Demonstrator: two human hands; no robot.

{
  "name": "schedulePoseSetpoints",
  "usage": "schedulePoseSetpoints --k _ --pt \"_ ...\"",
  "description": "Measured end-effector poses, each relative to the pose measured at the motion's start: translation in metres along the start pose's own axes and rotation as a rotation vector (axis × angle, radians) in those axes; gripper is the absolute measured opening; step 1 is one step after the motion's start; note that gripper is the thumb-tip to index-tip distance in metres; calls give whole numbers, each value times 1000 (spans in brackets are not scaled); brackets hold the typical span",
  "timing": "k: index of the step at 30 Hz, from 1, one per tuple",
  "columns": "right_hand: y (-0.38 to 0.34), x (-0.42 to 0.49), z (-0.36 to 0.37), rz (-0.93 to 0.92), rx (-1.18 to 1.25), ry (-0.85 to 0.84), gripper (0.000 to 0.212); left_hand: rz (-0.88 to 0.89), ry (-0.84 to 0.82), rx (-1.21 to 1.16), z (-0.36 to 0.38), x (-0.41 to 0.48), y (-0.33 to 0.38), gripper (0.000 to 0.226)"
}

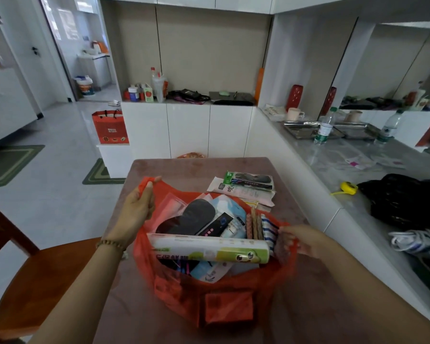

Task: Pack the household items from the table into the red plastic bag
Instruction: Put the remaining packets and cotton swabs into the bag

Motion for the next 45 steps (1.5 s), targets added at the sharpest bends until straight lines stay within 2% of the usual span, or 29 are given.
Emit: schedulePoseSetpoints --k 3,6,13,18,21,24,29,32,35,37,39,40,42,45 --pt "-56 -26 -4 -58 274 -204 31 -15 5 -61 4 0 9 37" --pt "-118 -72 -1 -224 277 -349 30 -20 -8 -146 13 2 29 36" --pt "-190 -106 8 -453 204 -265 28 37 -26 -221 28 12 86 31" --pt "-185 -89 10 -505 148 -302 28 46 -162 -172 43 16 83 30" --pt "-175 -76 22 -531 95 -383 29 60 -283 -84 52 14 78 32" --pt "-179 -68 32 -599 -53 -451 19 159 -377 154 56 18 83 39" --pt "-192 -40 24 -815 -394 -264 27 265 -357 417 50 51 84 37" --pt "-192 -7 12 -754 -537 -244 26 264 -376 626 52 78 76 59" --pt "-185 32 5 -733 -643 -215 47 217 -369 887 67 99 69 55" --pt "-181 56 -1 -683 -468 -319 61 214 -260 992 80 116 70 64" --pt "-179 84 -10 -544 -151 -517 66 254 -76 1124 92 140 68 72" --pt "-178 98 -16 -489 -35 -565 67 284 9 1190 98 154 67 74" --pt "-176 129 -23 -431 67 -518 72 321 52 1194 117 182 58 77" --pt "-161 188 -25 -319 182 -315 86 248 -143 1049 162 217 28 71"
Point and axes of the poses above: each hand's wrist, its own x-axis towards the middle knuckle, its own z-axis out of the palm, y = z × x, the point moved 1 cm from there along x, towards the middle knuckle, and after that the axes turned 11 degrees about y, right-handed, at the moved point
